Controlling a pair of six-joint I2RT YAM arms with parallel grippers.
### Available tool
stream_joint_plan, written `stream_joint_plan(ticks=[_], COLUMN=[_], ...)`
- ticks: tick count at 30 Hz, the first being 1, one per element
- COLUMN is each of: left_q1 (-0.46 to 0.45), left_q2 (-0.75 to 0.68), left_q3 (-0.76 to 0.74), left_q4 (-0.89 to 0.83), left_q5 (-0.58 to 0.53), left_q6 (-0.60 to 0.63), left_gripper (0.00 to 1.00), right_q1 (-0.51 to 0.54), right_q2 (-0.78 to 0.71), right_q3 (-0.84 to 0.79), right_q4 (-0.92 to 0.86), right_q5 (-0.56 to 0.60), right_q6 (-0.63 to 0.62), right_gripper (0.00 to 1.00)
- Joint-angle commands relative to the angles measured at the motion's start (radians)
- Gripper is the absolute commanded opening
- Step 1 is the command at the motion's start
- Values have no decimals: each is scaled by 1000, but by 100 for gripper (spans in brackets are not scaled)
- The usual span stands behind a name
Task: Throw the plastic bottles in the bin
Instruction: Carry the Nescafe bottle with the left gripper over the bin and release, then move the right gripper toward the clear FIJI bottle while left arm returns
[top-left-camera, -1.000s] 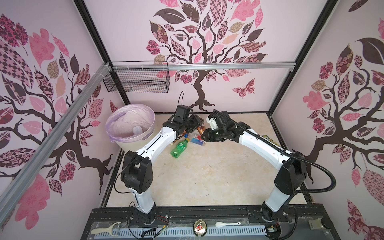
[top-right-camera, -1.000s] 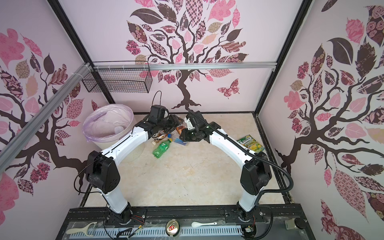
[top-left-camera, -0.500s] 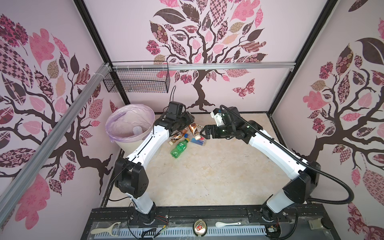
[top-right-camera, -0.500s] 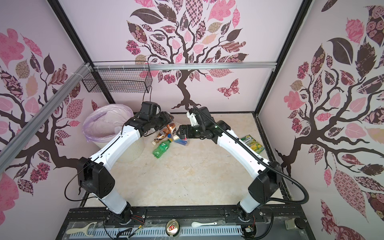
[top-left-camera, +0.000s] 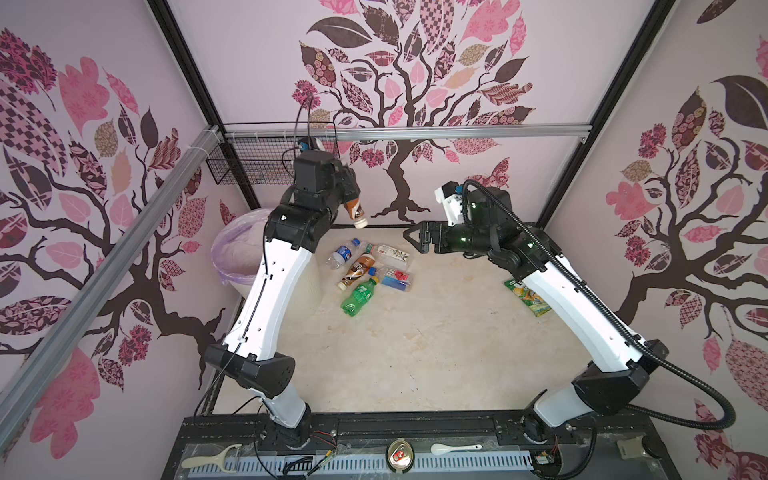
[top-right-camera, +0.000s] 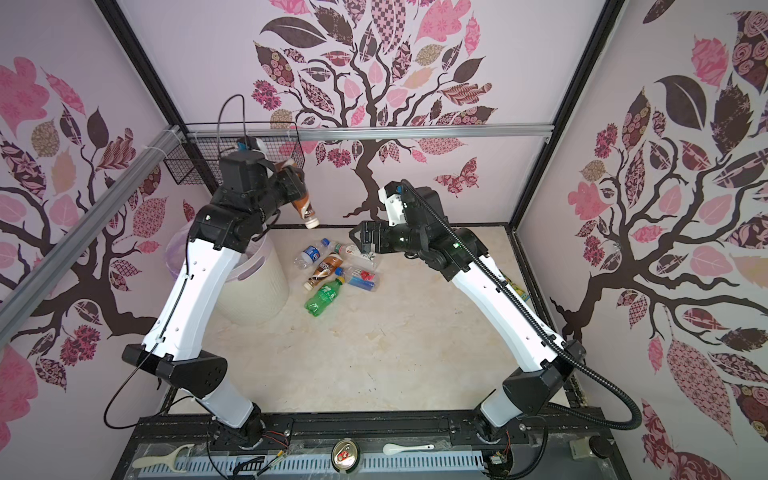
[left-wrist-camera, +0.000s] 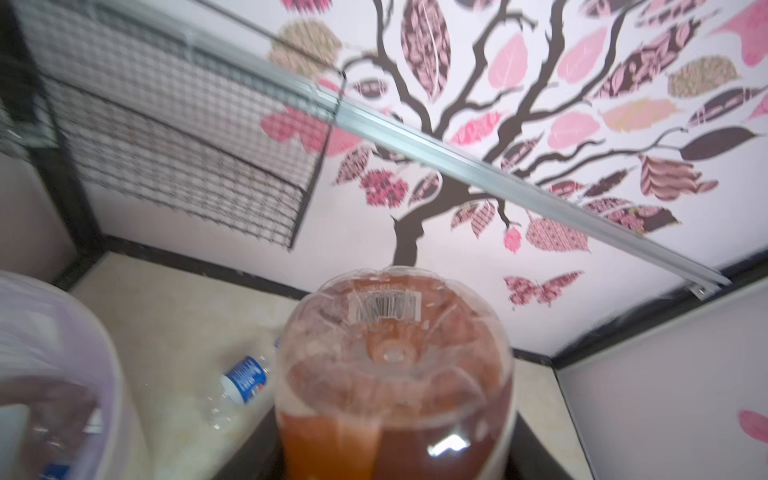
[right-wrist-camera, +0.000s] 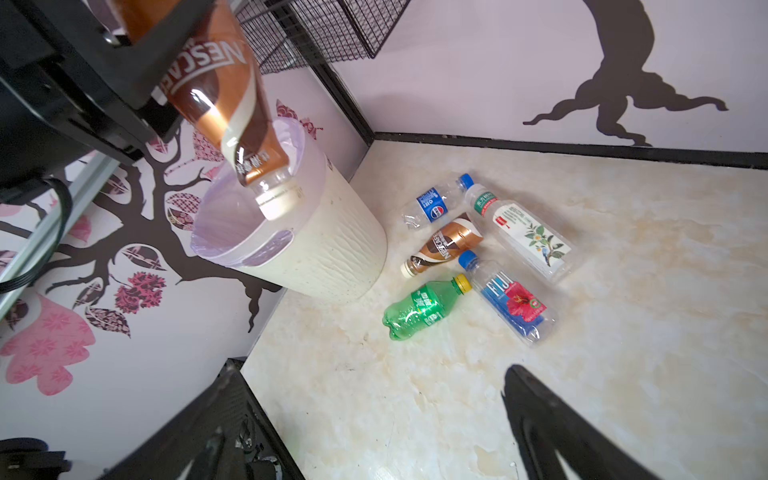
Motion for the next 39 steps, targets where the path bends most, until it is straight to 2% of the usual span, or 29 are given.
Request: stream_joint_plan(ticks=[1,5,7,10,12,14,16,18,20,21,22,26,29,37,39], left_q1=[43,124,193,322,416,455,457,456,450,446,442,423,376,144,81], left_q2=[-39,-65,-59,-85,-109,-126,-128,-133,-148,-155,-161,-169,-176,-177,-177], left_q3=[70,124,174,128,14,-118,-229,-341,-388,-394,-388,-326,-300,-301,-325], left_q4=[50,160,150,144,115,73,2,-27,-23,-30,-34,-49,-37,-9,4], left_q5=[-199,-234,-246,-195,-127,-66,-40,39,84,73,65,57,43,20,44], left_q6=[158,295,295,211,75,-29,-113,-186,-201,-204,-201,-171,-154,-131,-151], left_gripper=[52,52,52,52,53,55,61,72,85,95,98,98,98,98,98], right_q1=[19,35,34,34,34,33,34,34,35,35,36,36,36,35,34], right_q2=[50,39,34,35,35,39,47,52,49,45,42,35,40,34,30], right_q3=[33,4,-10,-22,-33,-43,-45,-41,-49,-57,-66,-86,-87,-96,-102], right_q4=[8,17,16,13,15,19,18,15,10,11,11,13,7,-8,-14], right_q5=[-39,-40,-35,-39,-42,-44,-52,-61,-63,-60,-57,-53,-51,-10,4], right_q6=[41,45,43,42,45,46,51,57,57,57,57,55,53,43,38], right_gripper=[99,99,100,99,99,100,99,100,99,100,100,100,99,100,100])
